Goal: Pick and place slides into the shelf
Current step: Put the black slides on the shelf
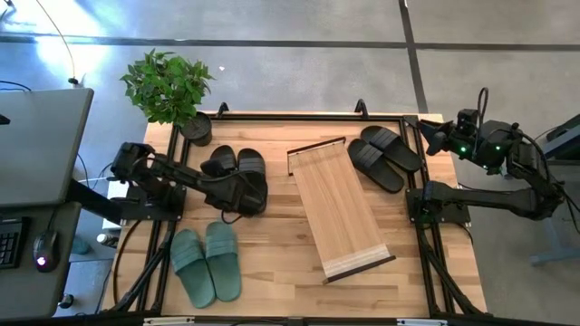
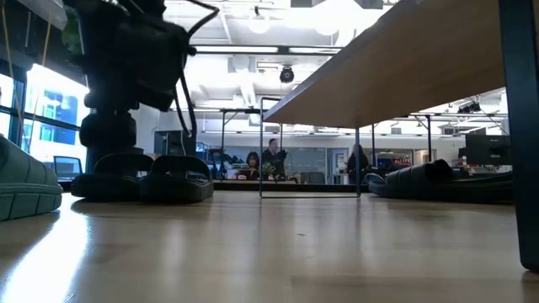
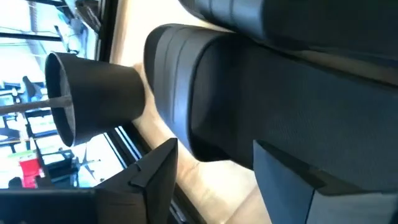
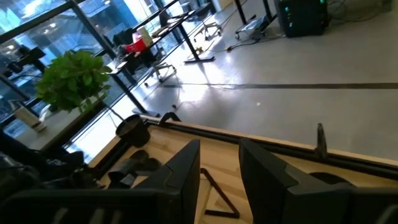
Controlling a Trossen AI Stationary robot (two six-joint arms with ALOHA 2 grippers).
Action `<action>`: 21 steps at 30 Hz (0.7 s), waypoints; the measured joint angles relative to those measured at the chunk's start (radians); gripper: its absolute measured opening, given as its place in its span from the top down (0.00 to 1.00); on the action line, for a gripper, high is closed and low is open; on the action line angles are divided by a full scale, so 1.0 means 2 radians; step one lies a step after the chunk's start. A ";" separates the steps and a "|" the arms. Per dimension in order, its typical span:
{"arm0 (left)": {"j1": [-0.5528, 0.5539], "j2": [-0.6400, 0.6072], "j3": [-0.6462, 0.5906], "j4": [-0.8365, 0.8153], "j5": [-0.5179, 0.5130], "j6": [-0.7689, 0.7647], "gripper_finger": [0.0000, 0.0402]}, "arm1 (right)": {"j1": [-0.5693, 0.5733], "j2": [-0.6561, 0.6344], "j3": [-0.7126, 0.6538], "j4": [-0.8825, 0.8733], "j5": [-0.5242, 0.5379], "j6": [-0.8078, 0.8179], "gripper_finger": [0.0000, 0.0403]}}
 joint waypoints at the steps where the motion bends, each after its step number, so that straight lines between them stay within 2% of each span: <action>1: 0.004 0.000 -0.004 0.007 -0.007 0.000 0.52 | 0.000 0.000 0.000 0.000 -0.001 0.004 0.74; 10: 0.043 0.000 -0.051 0.088 -0.026 0.040 0.55 | 0.000 0.000 0.000 0.000 -0.005 0.004 0.74; 21: 0.079 0.000 -0.073 0.094 -0.060 0.067 0.62 | 0.000 0.000 0.000 0.000 -0.008 0.004 0.74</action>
